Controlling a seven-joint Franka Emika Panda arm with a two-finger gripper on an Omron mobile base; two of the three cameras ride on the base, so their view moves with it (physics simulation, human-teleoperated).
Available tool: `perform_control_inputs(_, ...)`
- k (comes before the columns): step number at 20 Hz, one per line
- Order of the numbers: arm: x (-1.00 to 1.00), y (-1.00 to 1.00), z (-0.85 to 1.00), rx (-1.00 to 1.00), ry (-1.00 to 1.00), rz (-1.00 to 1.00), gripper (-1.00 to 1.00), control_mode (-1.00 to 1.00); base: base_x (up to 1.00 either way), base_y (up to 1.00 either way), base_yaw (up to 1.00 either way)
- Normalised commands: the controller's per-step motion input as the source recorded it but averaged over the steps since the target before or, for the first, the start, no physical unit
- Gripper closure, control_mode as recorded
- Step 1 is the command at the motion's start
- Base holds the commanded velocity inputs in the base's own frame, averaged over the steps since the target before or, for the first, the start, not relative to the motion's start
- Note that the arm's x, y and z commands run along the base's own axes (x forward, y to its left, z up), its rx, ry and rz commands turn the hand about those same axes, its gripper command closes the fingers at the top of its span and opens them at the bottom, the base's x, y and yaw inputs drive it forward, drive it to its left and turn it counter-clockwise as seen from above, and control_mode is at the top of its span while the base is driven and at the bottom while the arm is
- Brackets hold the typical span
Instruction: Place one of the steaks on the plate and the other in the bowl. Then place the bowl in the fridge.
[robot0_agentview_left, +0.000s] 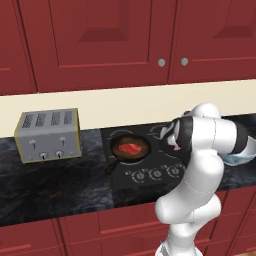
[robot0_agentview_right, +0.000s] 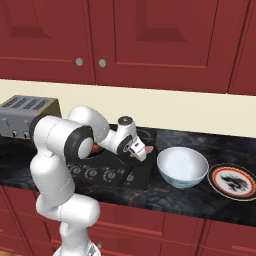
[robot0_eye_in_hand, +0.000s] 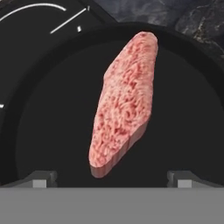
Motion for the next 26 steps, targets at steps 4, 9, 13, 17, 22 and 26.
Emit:
perform_control_inputs(4,0.18,-0.02,-0.14,0.00,0.00,0.00,-1.00,-1.00,0.00,0.00,0.00)
perform_control_inputs(9,0.12,-0.01,-0.12,0.00,0.00,0.00,-1.00,-1.00,0.00,0.00,0.00)
perform_control_inputs(13,0.04,-0.07,-0.12,0.00,0.00,-0.02,-1.00,-1.00,0.00,0.00,0.00)
perform_control_inputs(17,0.04,-0.36,-0.16,0.05,0.00,-0.05,-1.00,-1.00,0.00,0.00,0.00)
perform_control_inputs(22,0.09,-0.24,-0.15,0.02,0.00,-0.06,-1.00,-1.00,0.00,0.00,0.00)
perform_control_inputs(26,0.01,-0.08,-0.19,0.00,0.00,-0.05,-1.00,-1.00,0.00,0.00,0.00)
